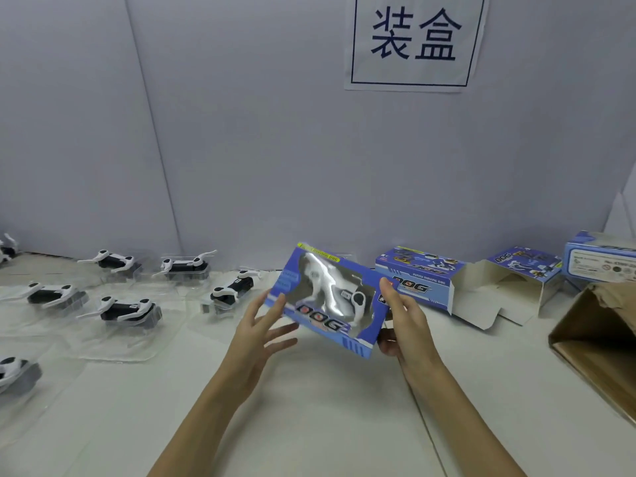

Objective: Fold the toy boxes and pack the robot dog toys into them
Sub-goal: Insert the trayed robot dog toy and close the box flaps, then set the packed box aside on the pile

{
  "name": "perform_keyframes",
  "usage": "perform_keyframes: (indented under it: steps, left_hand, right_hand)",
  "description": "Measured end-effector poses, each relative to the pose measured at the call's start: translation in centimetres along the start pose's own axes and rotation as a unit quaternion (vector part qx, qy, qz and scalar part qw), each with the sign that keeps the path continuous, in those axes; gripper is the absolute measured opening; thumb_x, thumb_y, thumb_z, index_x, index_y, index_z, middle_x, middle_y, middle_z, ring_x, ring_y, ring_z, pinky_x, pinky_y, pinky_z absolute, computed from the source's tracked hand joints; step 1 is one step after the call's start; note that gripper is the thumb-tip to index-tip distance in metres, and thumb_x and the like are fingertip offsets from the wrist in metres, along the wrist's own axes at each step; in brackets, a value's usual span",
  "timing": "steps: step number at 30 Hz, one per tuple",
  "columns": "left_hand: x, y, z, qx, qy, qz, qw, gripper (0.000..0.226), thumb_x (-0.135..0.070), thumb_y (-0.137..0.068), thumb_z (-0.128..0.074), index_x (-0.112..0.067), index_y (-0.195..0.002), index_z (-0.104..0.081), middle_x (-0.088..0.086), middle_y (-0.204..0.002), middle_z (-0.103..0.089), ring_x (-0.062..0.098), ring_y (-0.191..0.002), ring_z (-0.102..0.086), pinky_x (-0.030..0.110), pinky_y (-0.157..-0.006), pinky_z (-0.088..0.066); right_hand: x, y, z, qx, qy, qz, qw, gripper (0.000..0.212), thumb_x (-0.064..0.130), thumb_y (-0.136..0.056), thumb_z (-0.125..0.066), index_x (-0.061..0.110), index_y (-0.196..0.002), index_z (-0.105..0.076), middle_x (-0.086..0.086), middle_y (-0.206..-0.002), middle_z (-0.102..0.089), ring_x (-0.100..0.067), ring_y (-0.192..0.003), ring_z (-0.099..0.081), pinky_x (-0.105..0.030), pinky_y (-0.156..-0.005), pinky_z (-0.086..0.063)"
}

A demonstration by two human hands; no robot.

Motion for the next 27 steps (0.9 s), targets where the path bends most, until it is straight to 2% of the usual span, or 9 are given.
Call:
perform_keyframes:
  steps: [3, 6, 8, 12, 15, 17, 20, 24, 27]
  left_hand:
    - [0.5, 0.0, -0.6, 0.025, 0.019, 0.002, 1.0, 0.082, -0.051, -0.074, -0.086, -0.031, -0.146, -0.053, 0.011, -0.127, -0.073, 0.035, -0.107, -0.074, 0.044, -0.086, -0.061]
    - [0.0, -0.3, -0.2, 0.016, 0.039, -0.024, 0.999, 0.063, -0.044, -0.079, -0.081, -0.033, -0.138, -0.062, 0.007, -0.122, -0.075, 0.025, -0.092, -0.076, 0.032, -0.075, -0.061]
    - [0.1, -0.6, 0.6, 0.001, 0.014, -0.041, 0.999, 0.049, -0.04, -0.088, -0.075, -0.033, -0.135, -0.066, 0.004, -0.12, -0.076, 0.02, -0.087, -0.075, 0.034, -0.079, -0.057]
    - [0.9, -0.9, 0.6, -0.004, -0.023, -0.05, 0.998, 0.036, -0.042, -0.101, -0.061, -0.03, -0.134, -0.068, 0.0, -0.121, -0.076, 0.018, -0.095, -0.075, 0.039, -0.091, -0.057]
    - [0.8, -0.8, 0.2, -0.045, 0.014, -0.02, 0.999, 0.058, -0.067, -0.091, -0.055, -0.027, -0.133, -0.066, 0.006, -0.117, -0.076, 0.026, -0.092, -0.074, 0.042, -0.083, -0.057]
    - [0.8, -0.7, 0.5, -0.053, 0.009, -0.009, 0.998, 0.064, -0.071, -0.09, -0.05, -0.024, -0.128, -0.07, 0.008, -0.114, -0.076, 0.03, -0.091, -0.073, 0.043, -0.08, -0.058]
    - [0.9, -0.5, 0.6, -0.034, -0.017, 0.0, 0.999, 0.066, -0.074, -0.089, -0.048, -0.021, -0.111, -0.08, 0.011, -0.108, -0.075, 0.028, -0.083, -0.071, 0.043, -0.08, -0.056]
    - [1.2, -0.6, 0.2, -0.012, -0.039, 0.012, 0.999, 0.063, -0.066, -0.095, -0.045, -0.016, -0.104, -0.082, 0.014, -0.101, -0.073, 0.028, -0.077, -0.067, 0.043, -0.078, -0.053]
    - [1.5, -0.5, -0.2, 0.011, -0.056, 0.019, 0.998, 0.065, -0.065, -0.096, -0.043, -0.013, -0.104, -0.081, 0.015, -0.099, -0.073, 0.029, -0.076, -0.066, 0.044, -0.077, -0.051]
  right_hand:
    - [0.2, 0.1, 0.3, 0.037, 0.043, -0.027, 0.998, 0.071, 0.078, -0.075, -0.072, 0.017, -0.108, -0.058, 0.009, -0.076, -0.072, -0.019, -0.057, -0.059, -0.031, -0.059, -0.048]
    - [0.2, 0.5, 0.4, 0.14, 0.171, -0.053, 0.974, 0.081, 0.09, -0.072, -0.06, 0.023, -0.116, -0.065, 0.009, -0.1, -0.078, -0.02, -0.066, -0.066, -0.031, -0.064, -0.037]
    - [0.2, 0.8, 0.5, 0.182, 0.204, -0.051, 0.961, 0.077, 0.091, -0.074, -0.057, 0.027, -0.114, -0.072, 0.004, -0.105, -0.078, -0.019, -0.071, -0.071, -0.028, -0.062, -0.035]
    - [0.5, 1.0, 0.4, 0.241, 0.205, -0.046, 0.947, 0.071, 0.079, -0.078, -0.068, 0.015, -0.108, -0.079, -0.008, -0.103, -0.08, -0.022, -0.08, -0.075, -0.023, -0.059, -0.049]
    - [1.8, 0.2, 1.6, 0.145, 0.097, -0.028, 0.984, 0.07, 0.071, -0.074, -0.077, 0.006, -0.099, -0.081, -0.014, -0.088, -0.077, -0.025, -0.069, -0.069, -0.028, -0.063, -0.056]
    - [3.0, -0.4, 2.9, 0.066, -0.011, 0.014, 0.998, 0.053, 0.063, -0.075, -0.079, 0.012, -0.089, -0.084, -0.009, -0.077, -0.072, -0.02, -0.062, -0.066, -0.03, -0.063, -0.058]
    - [4.7, -0.8, 5.1, -0.052, -0.172, 0.109, 0.978, 0.039, 0.053, -0.073, -0.079, 0.015, -0.08, -0.081, -0.003, -0.073, -0.069, -0.017, -0.062, -0.068, -0.028, -0.063, -0.061]
    - [5.7, -1.2, 8.7, -0.177, -0.309, 0.218, 0.908, 0.064, 0.044, -0.081, -0.081, 0.008, -0.127, -0.054, -0.007, -0.109, -0.072, -0.023, -0.092, -0.076, -0.027, -0.076, -0.061]
    - [4.9, -1.8, 10.7, -0.243, -0.199, 0.21, 0.926, 0.057, 0.035, -0.088, -0.082, 0.017, -0.135, -0.055, -0.001, -0.124, -0.07, -0.016, -0.104, -0.073, -0.027, -0.081, -0.06]
Point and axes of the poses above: each hand's wrist, its own y-axis away from the middle knuckle, its own z-axis out of the back of the hand, x = y × z, the point moved 4 cm from there along -y, towards the middle knuckle
